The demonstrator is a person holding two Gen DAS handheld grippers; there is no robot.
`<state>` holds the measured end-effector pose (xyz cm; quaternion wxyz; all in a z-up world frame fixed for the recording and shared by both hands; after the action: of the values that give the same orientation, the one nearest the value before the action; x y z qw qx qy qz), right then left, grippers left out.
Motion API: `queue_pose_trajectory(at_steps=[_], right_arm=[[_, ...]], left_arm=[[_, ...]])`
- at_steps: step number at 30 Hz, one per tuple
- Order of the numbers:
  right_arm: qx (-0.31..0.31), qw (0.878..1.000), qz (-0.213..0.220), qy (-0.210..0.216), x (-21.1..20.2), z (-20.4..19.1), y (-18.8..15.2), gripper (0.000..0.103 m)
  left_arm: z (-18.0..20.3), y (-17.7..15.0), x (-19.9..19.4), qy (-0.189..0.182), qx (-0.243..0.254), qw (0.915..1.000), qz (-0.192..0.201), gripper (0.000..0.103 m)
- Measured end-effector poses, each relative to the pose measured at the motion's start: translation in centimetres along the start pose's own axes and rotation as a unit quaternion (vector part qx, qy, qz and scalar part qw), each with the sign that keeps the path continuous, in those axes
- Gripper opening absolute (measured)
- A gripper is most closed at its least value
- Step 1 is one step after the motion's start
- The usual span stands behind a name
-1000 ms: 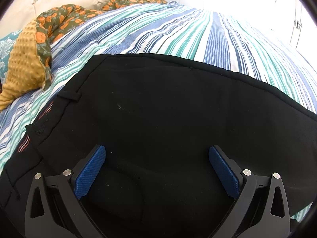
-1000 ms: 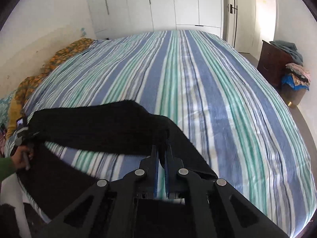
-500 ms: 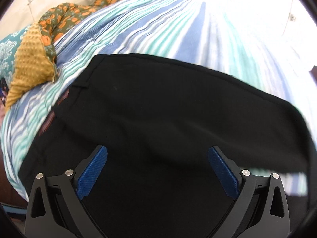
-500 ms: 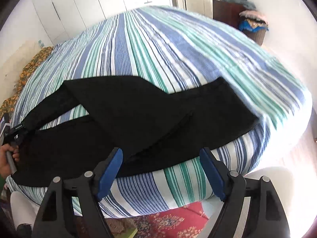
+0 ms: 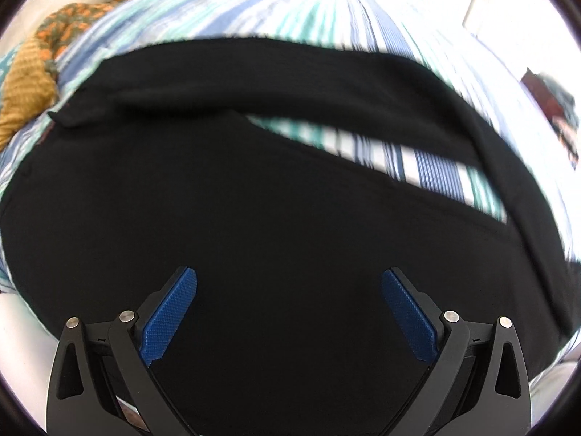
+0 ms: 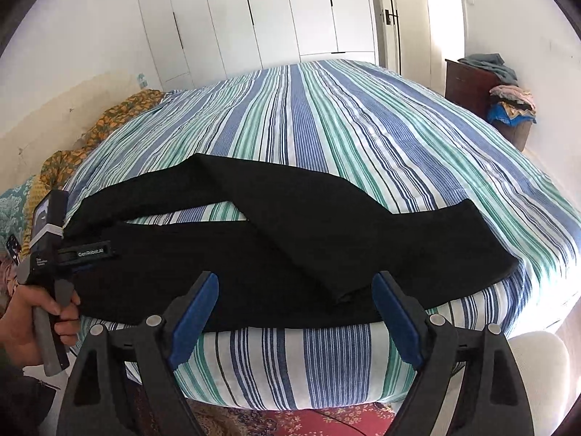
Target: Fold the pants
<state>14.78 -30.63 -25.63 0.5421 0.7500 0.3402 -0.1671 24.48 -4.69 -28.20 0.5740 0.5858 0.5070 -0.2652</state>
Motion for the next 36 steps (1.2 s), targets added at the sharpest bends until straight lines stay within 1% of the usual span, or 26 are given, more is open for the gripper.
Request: queue_pose_trajectory(at_steps=[2,4,8,11,17,24,26,28,30,32,36], right_arm=[[0.004,1.000,0.006,0.007,-0.3,0.1,0.0,0.086],[0.016,1.000,0.016,0.011,-0.6,0.5,0.1,0.086],[0.055,0.998,0.018,0.019,-0.4,1.9,0.1,0.086],[0.072,0.997,0.015,0.020,0.0,2.5,-0.1,0.086],[0.055,0.998,0.007,0.015,0.6,1.8,-0.1,0.086],[0.021,1.000,-0.012,0.011,1.6,0.4,-0.3,0.086],[0.013,1.000,-0.020,0.008,1.9,0.2,-0.5,0.086],[0.006,1.000,-0.024,0.008,2.1,-0.1,-0.6,0.086],[0.002,1.000,-0.026,0.010,2.2,-0.3,-0.7,0.086],[0.001,0.999,-0.029,0.013,2.4,-0.5,-0.8,0.086],[-0.005,0.999,-0.034,0.020,2.8,-0.9,-0.9,0.086]], left_arm=[[0.9,-0.8,0.3,0.014,0.025,0.9996,-0.005,0.102],[1.2,-0.9,0.2,0.025,0.036,0.9990,0.007,0.102],[1.1,-1.2,0.5,0.015,0.036,0.9992,0.005,0.103],[1.1,-1.3,0.6,0.014,0.041,0.9990,0.012,0.103],[1.3,-1.6,0.7,0.020,0.045,0.9985,0.023,0.103],[1.5,-0.8,0.8,0.021,0.044,0.9988,-0.001,0.102],[1.7,0.0,0.7,0.011,0.038,0.9992,-0.008,0.102],[1.5,0.5,0.0,-0.013,0.026,0.9995,-0.009,0.102],[1.2,0.9,-0.8,-0.027,0.012,0.9996,-0.002,0.102],[0.6,1.3,-1.6,-0.032,0.003,0.9994,0.012,0.102],[-0.1,2.7,-2.2,-0.017,0.009,0.9990,0.041,0.102]])
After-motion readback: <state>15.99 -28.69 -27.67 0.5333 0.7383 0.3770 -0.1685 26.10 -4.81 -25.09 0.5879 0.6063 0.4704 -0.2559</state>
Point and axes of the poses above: each gripper's, at about its wrist camera, not at the fingertips, and x roughly the way its jaws point, z to its right, y to its top, the point moved 8 cm from there along x, roughly the way its jaws point, and after that the axes turned 15 degrees about y, right-handed, at the moved point
